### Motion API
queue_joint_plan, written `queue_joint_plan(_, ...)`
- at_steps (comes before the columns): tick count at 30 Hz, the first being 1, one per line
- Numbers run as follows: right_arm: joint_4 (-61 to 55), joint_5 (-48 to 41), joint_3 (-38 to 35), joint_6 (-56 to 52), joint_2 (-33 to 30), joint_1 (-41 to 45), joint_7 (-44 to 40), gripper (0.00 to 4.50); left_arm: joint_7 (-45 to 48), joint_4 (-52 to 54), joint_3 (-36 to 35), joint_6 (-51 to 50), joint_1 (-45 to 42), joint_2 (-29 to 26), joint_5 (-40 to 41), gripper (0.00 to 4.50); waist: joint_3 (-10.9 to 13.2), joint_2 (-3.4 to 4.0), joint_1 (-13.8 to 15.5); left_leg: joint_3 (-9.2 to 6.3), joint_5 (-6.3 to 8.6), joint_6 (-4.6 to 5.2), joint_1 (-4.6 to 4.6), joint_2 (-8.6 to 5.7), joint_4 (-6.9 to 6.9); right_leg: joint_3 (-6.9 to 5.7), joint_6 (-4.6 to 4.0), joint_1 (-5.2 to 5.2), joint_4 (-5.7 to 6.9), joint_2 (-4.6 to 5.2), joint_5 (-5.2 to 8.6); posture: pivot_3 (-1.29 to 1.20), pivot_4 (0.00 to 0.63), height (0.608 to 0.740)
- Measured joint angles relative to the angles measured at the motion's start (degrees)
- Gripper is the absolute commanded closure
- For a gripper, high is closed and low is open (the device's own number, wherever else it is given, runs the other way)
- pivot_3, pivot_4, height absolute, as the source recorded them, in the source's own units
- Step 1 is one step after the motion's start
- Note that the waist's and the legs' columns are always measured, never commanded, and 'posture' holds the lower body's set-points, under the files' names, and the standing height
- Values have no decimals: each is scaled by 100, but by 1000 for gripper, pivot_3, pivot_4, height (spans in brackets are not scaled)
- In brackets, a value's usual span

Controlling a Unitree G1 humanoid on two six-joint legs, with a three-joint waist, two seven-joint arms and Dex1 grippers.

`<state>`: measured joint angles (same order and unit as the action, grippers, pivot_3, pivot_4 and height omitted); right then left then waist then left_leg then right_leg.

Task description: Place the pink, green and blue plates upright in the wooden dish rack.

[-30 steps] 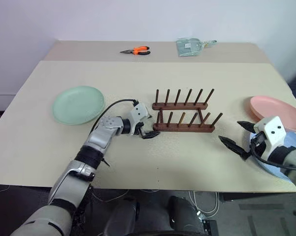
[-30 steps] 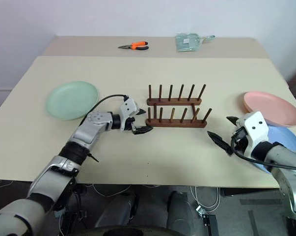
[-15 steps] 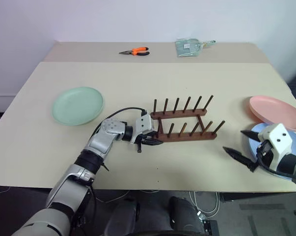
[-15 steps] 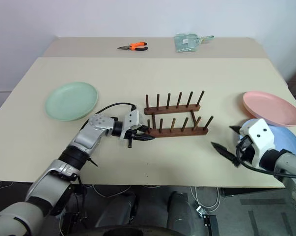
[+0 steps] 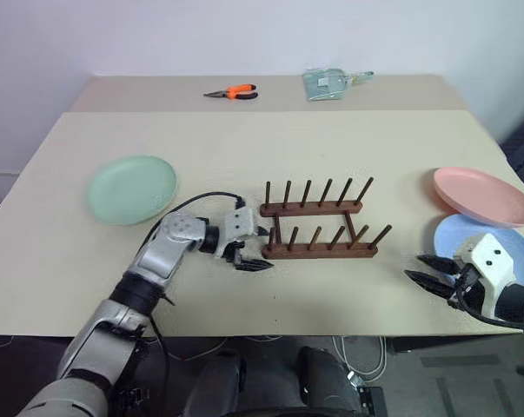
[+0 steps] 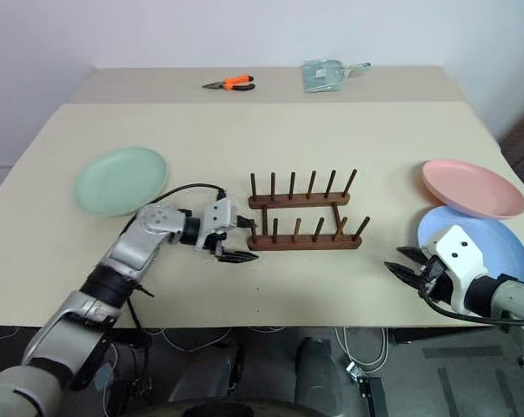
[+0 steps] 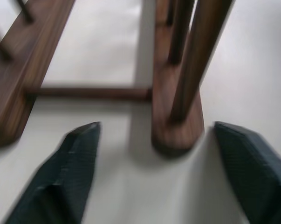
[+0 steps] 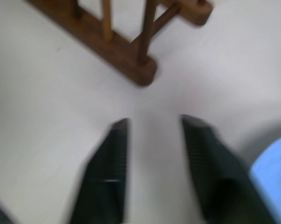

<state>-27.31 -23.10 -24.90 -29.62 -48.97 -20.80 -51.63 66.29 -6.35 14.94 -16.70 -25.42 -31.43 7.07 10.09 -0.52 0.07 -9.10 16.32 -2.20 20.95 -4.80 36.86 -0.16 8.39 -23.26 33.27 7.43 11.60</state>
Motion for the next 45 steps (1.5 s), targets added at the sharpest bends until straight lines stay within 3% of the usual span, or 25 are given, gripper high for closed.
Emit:
queue_joint_plan(3,-85,58,461,9,85,45,40,4500,-104,1014,-307,-774,715,-420,256,3609,-7,13,-60,9,2,-1,-2,21,0,0,-19,6,-2,-5,11,0,150,740)
queue_joint_plan(8,132,470,1432,155,481,769,468,4500,-794,2175,5,-1526,1369,209,438,3609,-8,11,80,12,3,-1,23,15,27,1,-25,9,-14,3,13,0,150,740)
queue_joint_plan(16,1354,1620,2485,801,1146,2121,1400,4500,-2712,1578,407,-1828,867,1665,-116,3609,-25,-16,212,19,-2,-2,13,-11,39,3,-32,17,-3,4,4,0,150,740)
queue_joint_plan(27,2574,2250,2775,1187,1665,3167,2187,4500,-3556,504,219,-1218,304,1771,-252,3609,-31,-15,76,18,-2,-2,-52,-5,17,4,-32,51,8,-2,3,0,150,740)
queue_joint_plan(30,2588,2162,2716,1148,1671,3181,2140,3725,-3681,296,96,-1116,208,1765,-264,3646,-32,-14,50,18,-2,-2,-56,-4,16,4,-28,51,12,-5,1,0,150,740)
queue_joint_plan(34,2242,1932,2506,1079,1399,2928,1797,1826,-3699,311,44,-1093,208,1714,-267,3646,-30,-11,45,19,-2,-3,-52,-3,13,5,-21,46,10,-6,-1,0,150,740)
queue_joint_plan(37,1891,1832,1987,1006,753,2811,1606,327,-3543,564,13,-1118,319,1554,-250,3646,-21,5,40,35,-1,-3,-47,-3,12,15,-22,40,6,-4,0,0,150,740)
queue_joint_plan(41,2087,2178,1144,1354,-843,2680,1252,327,-2855,1169,-14,-1255,689,1305,212,3646,-7,7,64,48,3,1,-36,0,8,14,-26,32,-7,0,7,0,150,740)
queue_joint_plan(45,3067,2754,1368,2043,-1278,2839,1293,327,-2497,1479,9,-1414,611,1346,532,3646,-1,-19,62,63,3,1,-33,7,12,15,-30,36,-17,1,7,0,150,740)
